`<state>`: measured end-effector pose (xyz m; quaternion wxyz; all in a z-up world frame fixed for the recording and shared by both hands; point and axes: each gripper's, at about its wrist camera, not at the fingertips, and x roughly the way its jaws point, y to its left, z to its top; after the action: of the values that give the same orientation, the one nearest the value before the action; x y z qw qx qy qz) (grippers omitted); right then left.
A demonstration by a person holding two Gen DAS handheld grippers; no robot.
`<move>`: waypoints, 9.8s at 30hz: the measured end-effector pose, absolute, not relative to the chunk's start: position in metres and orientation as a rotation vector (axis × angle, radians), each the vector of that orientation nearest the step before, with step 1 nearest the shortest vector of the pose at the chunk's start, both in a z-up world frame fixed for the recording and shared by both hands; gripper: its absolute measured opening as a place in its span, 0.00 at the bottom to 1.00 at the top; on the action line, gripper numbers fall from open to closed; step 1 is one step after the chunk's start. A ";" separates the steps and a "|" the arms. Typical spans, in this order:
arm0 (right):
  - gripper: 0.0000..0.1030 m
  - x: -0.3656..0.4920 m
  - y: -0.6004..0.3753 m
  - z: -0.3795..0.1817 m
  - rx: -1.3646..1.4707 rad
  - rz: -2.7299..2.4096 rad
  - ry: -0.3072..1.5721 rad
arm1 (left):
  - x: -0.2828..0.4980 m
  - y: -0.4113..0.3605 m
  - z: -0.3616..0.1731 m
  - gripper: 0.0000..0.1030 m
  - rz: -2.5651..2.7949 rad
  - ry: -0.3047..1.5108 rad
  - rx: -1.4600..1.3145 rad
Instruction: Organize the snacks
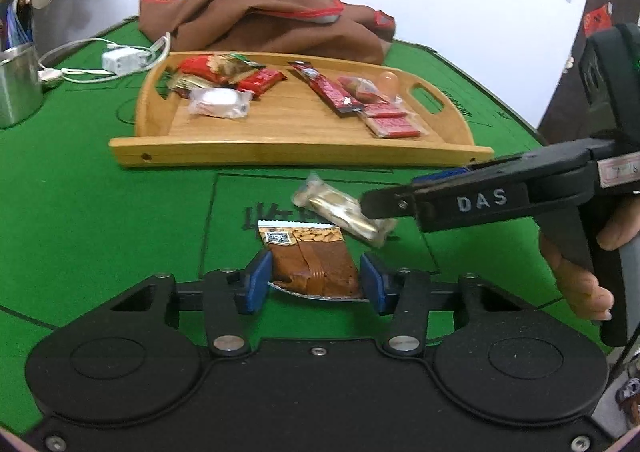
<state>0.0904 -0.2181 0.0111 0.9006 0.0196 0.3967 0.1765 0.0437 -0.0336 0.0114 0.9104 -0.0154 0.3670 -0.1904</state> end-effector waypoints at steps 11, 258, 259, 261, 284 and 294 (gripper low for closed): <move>0.72 0.089 -0.202 0.010 -0.002 0.415 0.825 | 0.056 -0.009 0.015 0.44 -0.276 0.732 -0.034; 1.00 0.069 -0.213 -0.011 -0.036 0.057 0.720 | 0.107 -0.027 -0.006 1.00 -0.059 0.783 0.019; 1.00 0.069 -0.213 -0.011 -0.035 0.058 0.720 | 0.107 -0.027 -0.006 1.00 -0.058 0.784 0.020; 1.00 0.069 -0.213 -0.011 -0.035 0.057 0.719 | 0.107 -0.027 -0.006 1.00 -0.059 0.783 0.019; 1.00 0.070 -0.213 -0.011 -0.042 0.061 0.717 | 0.107 -0.027 -0.006 1.00 -0.059 0.783 0.019; 1.00 0.070 -0.213 -0.011 -0.042 0.061 0.717 | 0.107 -0.027 -0.007 1.00 -0.059 0.784 0.019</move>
<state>0.0700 -0.2132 -0.0114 0.9357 -0.0205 0.3508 0.0299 0.1072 -0.0274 -0.0066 0.9238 0.0093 0.3818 -0.0289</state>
